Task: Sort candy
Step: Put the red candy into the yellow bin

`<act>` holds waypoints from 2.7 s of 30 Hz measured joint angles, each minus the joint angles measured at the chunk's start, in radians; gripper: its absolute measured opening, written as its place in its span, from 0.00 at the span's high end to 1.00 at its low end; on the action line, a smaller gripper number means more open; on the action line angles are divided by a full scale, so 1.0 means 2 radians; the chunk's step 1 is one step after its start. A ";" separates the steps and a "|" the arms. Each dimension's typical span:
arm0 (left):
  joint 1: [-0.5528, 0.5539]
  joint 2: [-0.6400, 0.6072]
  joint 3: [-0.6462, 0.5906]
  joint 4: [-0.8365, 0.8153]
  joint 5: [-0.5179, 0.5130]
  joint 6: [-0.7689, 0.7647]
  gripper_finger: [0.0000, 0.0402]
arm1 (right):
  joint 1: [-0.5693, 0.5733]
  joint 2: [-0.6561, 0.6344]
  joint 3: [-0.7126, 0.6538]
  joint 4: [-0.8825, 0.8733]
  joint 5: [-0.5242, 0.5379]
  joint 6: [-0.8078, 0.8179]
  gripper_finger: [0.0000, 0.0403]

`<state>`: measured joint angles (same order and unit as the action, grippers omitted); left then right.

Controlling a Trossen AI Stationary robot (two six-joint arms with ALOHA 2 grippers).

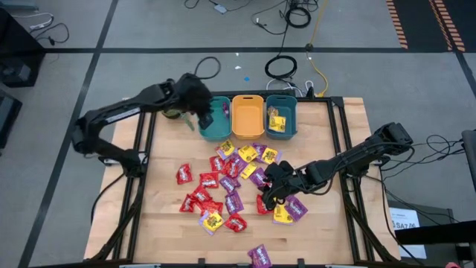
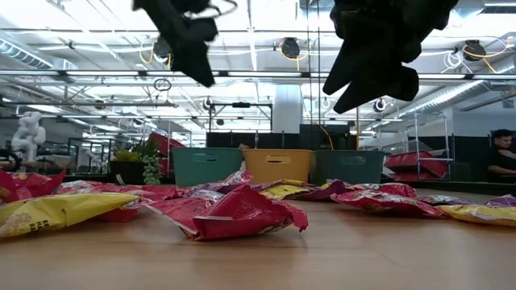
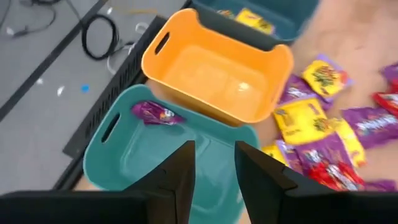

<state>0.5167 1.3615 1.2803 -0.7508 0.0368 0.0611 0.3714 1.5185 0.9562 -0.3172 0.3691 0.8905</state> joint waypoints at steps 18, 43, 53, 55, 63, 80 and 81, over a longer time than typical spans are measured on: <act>-0.069 -0.368 -0.276 0.087 0.088 -0.117 0.69 | -0.042 0.000 0.000 -0.121 -0.071 0.072 0.54; -0.092 -0.465 -0.311 0.083 0.069 -0.154 0.69 | -0.067 0.122 0.001 -0.121 -0.120 -0.046 0.54; -0.093 -0.462 -0.311 0.057 0.092 -0.087 0.69 | -0.067 0.104 -0.001 -0.108 -0.148 -0.045 0.87; -0.093 -0.462 -0.318 0.057 0.123 -0.067 0.69 | -0.067 0.084 -0.001 -0.115 -0.149 -0.044 0.96; -0.098 -0.463 -0.365 0.124 0.176 -0.063 0.69 | -0.067 -0.013 -0.002 -0.175 -0.101 0.017 0.99; -0.122 -0.461 -0.503 0.311 0.150 -0.068 0.69 | -0.189 -0.029 0.148 -0.162 -0.010 -0.085 1.00; -0.122 -0.461 -0.503 0.312 0.150 -0.075 0.69 | -0.204 -0.018 0.168 -0.155 -0.021 -0.109 1.00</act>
<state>0.2726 0.4404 0.2745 -0.1263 0.3363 -0.0890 -0.0375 1.4822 1.2913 -0.6277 0.3264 0.6721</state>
